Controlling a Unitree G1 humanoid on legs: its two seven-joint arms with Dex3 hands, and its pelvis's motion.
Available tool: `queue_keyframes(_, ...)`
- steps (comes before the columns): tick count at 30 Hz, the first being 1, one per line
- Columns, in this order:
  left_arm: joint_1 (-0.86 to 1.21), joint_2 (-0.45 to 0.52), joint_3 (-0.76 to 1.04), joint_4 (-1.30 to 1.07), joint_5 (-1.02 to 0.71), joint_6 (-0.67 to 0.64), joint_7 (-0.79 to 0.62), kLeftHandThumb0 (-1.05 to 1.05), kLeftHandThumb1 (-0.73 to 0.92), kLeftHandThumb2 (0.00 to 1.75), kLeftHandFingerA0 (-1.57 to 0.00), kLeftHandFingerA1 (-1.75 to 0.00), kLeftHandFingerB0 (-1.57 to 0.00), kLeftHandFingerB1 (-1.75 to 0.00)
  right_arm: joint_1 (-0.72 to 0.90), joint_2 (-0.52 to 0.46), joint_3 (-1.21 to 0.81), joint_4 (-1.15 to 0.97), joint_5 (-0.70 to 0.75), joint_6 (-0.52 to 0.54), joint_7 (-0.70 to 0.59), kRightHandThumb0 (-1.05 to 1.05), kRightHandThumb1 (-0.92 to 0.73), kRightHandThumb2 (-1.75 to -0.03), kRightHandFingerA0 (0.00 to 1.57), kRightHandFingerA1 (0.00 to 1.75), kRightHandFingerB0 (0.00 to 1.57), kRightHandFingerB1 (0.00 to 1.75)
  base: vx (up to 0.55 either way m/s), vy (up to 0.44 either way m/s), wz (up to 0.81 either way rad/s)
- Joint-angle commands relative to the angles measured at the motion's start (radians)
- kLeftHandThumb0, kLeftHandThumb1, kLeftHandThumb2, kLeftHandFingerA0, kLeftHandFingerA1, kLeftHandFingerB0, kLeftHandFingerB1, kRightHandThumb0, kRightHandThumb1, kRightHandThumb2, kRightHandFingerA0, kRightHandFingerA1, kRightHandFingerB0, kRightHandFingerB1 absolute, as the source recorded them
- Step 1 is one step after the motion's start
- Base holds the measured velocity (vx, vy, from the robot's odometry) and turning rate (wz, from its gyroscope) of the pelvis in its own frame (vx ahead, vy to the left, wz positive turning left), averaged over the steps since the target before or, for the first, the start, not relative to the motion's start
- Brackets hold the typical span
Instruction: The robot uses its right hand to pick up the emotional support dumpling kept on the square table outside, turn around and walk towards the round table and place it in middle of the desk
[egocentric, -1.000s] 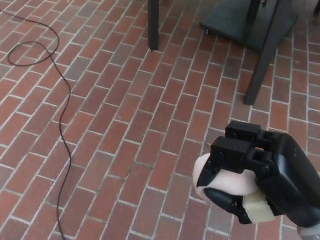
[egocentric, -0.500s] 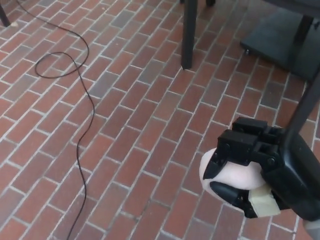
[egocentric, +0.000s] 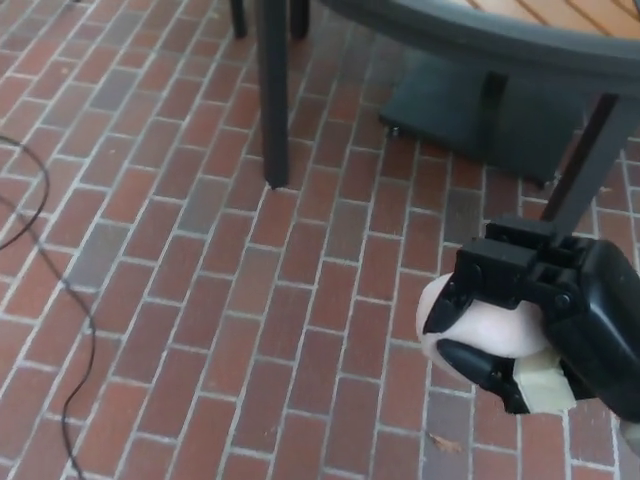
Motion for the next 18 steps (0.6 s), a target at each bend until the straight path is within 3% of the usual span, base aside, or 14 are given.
queue_keyframes(1,0.016,0.002,0.000,0.005,0.000,-0.032,0.001,-0.23,0.59,0.58,-0.83,-0.89,-0.85,-0.70,-0.020,-0.018,-0.037,0.018,0.042,0.000,-0.007,-0.12,-0.61,-1.11,0.86,1.63,0.78,1.35,0.31,0.084,-0.18)
queue_keyframes(6,0.016,0.003,-0.003,0.001,0.002,-0.033,0.002,-0.23,0.60,0.58,-0.82,-0.90,-0.84,-0.70,-0.034,-0.016,-0.050,0.034,0.049,-0.008,-0.010,-0.12,-0.61,-1.10,0.86,1.62,0.78,1.35,0.31,-0.025,-0.13)
queue_keyframes(7,0.015,0.003,-0.005,0.001,0.005,-0.032,0.005,-0.29,0.43,0.85,-0.80,-0.86,-0.79,-0.78,-0.038,-0.017,-0.057,0.036,0.049,-0.008,-0.013,-0.13,-0.62,-1.07,0.86,1.63,0.77,1.36,0.37,-0.123,0.01)
queue_keyframes(8,0.015,0.004,-0.008,0.001,0.007,-0.031,0.009,-0.29,0.43,0.85,-0.80,-0.86,-0.79,-0.78,-0.043,-0.018,-0.066,0.038,0.050,-0.007,-0.016,-0.13,-0.62,-1.07,0.86,1.63,0.77,1.36,0.43,-0.124,-0.16)
queue_keyframes(9,0.019,0.004,-0.010,0.000,0.009,-0.038,0.010,-0.22,0.60,0.58,-0.81,-0.87,-0.81,-0.68,-0.045,-0.021,-0.073,0.040,0.053,-0.008,-0.017,-0.12,-0.62,-1.07,0.86,1.64,0.76,1.38,0.50,-0.128,-0.19)
queue_keyframes(18,0.015,0.000,-0.013,0.004,0.009,-0.021,0.020,-0.23,0.61,0.59,-0.79,-0.89,-0.83,-0.69,-0.067,-0.035,-0.104,0.050,0.069,0.002,-0.012,-0.13,-0.60,-1.07,0.86,1.62,0.78,1.33,0.40,-0.023,-0.34)
